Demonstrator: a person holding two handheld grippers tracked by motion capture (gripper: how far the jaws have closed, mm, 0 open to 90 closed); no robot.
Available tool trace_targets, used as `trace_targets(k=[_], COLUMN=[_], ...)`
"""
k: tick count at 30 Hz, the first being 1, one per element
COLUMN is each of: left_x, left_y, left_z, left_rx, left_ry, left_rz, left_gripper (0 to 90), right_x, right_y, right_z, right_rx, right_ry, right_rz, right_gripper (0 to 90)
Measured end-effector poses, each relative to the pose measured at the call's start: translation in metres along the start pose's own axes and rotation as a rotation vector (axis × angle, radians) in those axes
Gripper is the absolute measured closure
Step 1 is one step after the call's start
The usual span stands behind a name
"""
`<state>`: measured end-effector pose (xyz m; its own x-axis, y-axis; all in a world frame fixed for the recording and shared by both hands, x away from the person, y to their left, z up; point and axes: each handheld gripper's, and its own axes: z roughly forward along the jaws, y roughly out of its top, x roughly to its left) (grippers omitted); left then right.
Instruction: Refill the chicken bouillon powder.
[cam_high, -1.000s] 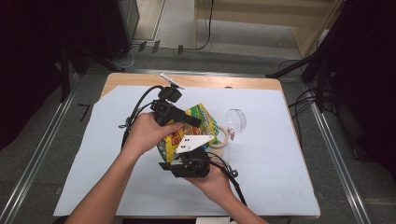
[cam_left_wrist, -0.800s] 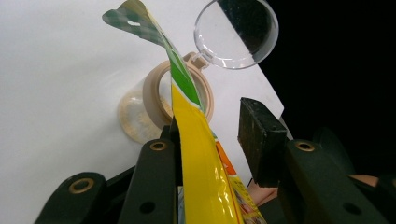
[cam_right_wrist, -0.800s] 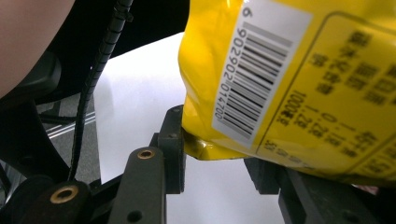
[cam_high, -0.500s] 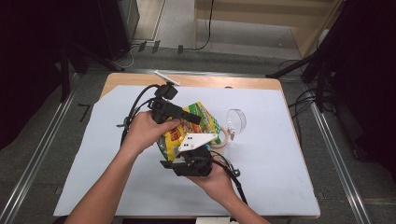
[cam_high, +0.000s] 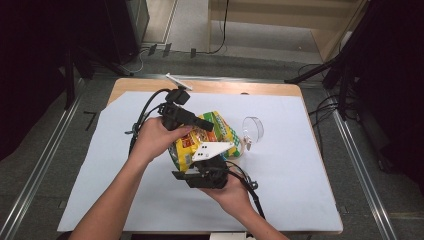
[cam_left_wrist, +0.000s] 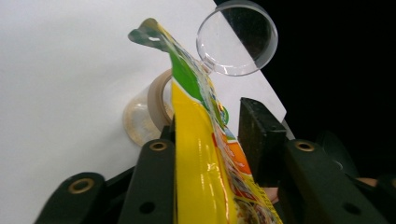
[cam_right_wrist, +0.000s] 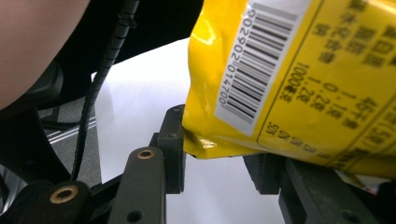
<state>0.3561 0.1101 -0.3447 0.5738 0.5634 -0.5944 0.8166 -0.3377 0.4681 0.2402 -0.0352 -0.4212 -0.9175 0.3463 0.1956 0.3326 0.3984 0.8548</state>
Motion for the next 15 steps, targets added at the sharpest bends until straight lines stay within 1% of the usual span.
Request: trace_targets(k=[1,2,3,4,5,6,7,8,9,10,11,13,14,15], left_x=[0.0,0.0,0.0,-0.002,-0.002,-0.005,-0.005,-0.008,-0.008,-0.01,-0.01,-0.011,-0.012,-0.013], left_y=[0.0,0.001,0.001,0.001,0.001,0.002,0.002,0.002,0.002,0.003,0.003,0.006,0.007,0.008], left_z=[0.0,0.002,0.002,0.003,0.003,0.003,0.003,0.004,0.004,0.003,0.003,0.001,0.0,-0.002], left_rx=[0.0,0.008,0.008,0.01,0.01,0.007,0.007,0.006,0.006,0.0,0.0,-0.011,-0.028,-0.039], left_ry=[0.0,0.013,0.013,0.043,0.043,0.063,0.063,0.076,0.076,0.084,0.084,0.1,0.109,0.127], left_rz=[0.0,0.007,0.007,0.023,0.023,0.036,0.036,0.045,0.045,0.051,0.051,0.054,0.051,0.058], left_gripper=[70.8,72.2,73.1,74.4,75.1,75.7,75.9,76.2,76.3,76.4,76.4,76.4,76.4,76.5], right_x=[0.001,0.002,0.002,0.002,0.002,0.002,0.002,0.002,0.002,0.002,0.002,0.001,0.0,-0.003], right_y=[0.0,0.0,0.0,0.0,0.0,-0.001,-0.001,0.0,0.0,0.0,0.0,0.002,0.003,0.005], right_z=[0.001,0.002,0.003,0.005,0.005,0.006,0.006,0.006,0.006,0.006,0.006,0.006,0.007,0.007], right_rx=[0.001,0.007,0.01,0.014,0.014,0.013,0.013,0.011,0.011,0.009,0.009,0.01,0.007,0.003], right_ry=[0.002,-0.004,-0.007,-0.01,-0.01,-0.019,-0.019,-0.025,-0.025,-0.031,-0.031,-0.038,-0.039,-0.04], right_rz=[0.002,0.001,-0.003,-0.003,-0.003,-0.008,-0.008,-0.009,-0.009,-0.008,-0.008,-0.008,-0.012,-0.015], right_gripper=[64.2,64.2,64.3,64.4,64.4,64.5,64.5,64.6,64.6,64.7,64.7,64.7,64.7,64.8])
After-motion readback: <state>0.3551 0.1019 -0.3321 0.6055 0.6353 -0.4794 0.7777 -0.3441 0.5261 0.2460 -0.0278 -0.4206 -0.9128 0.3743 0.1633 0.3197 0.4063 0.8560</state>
